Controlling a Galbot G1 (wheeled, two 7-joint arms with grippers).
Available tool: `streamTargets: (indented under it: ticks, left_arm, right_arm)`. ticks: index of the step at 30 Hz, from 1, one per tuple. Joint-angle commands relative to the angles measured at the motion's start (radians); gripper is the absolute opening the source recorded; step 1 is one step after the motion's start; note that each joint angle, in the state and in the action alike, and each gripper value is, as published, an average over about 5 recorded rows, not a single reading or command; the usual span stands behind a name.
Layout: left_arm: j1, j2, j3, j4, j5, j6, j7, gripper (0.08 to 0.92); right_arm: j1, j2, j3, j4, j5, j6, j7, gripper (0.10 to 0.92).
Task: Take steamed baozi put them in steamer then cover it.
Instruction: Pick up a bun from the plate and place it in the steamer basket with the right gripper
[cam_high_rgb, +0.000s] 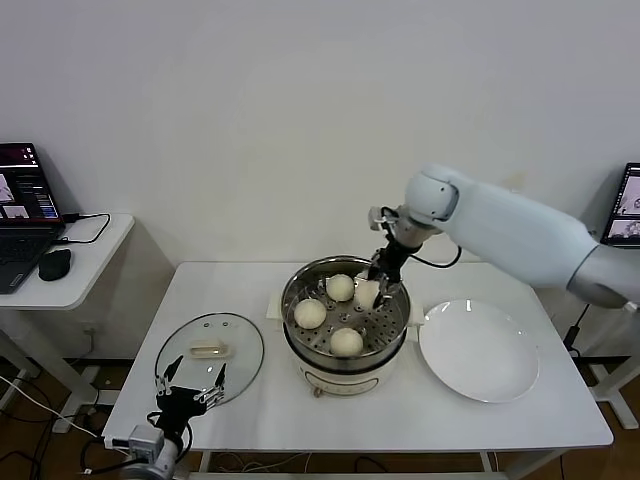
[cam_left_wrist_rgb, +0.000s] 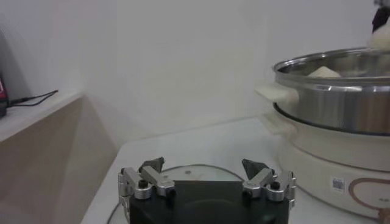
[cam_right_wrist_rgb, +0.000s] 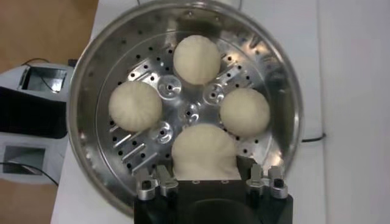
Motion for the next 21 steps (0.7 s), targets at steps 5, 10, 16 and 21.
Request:
streamTargets:
  ticks: [5, 10, 16, 21]
  left_arm:
    - [-0.011, -0.001, 0.004, 0.013, -0.001, 0.001, 0.001, 0.823]
    - [-0.015, 0.0, 0.007, 0.019, -0.002, 0.001, 0.002, 0.823]
    - [-0.016, 0.0, 0.011, 0.016, -0.002, 0.001, 0.002, 0.823]
    - [-0.013, -0.001, 0.013, 0.012, -0.002, 0.001, 0.002, 0.823]
  right_arm:
    - [-0.037, 0.052, -0.008, -0.078, -0.051, 0.014, -0.005, 0.645]
    - [-0.037, 0.04, -0.018, -0.068, -0.058, 0.018, -0.01, 0.645]
    - [-0.044, 0.026, -0.024, -0.049, -0.06, 0.013, -0.006, 0.645]
    - [-0.047, 0.024, -0.024, -0.044, -0.074, 0.014, -0.002, 0.645]
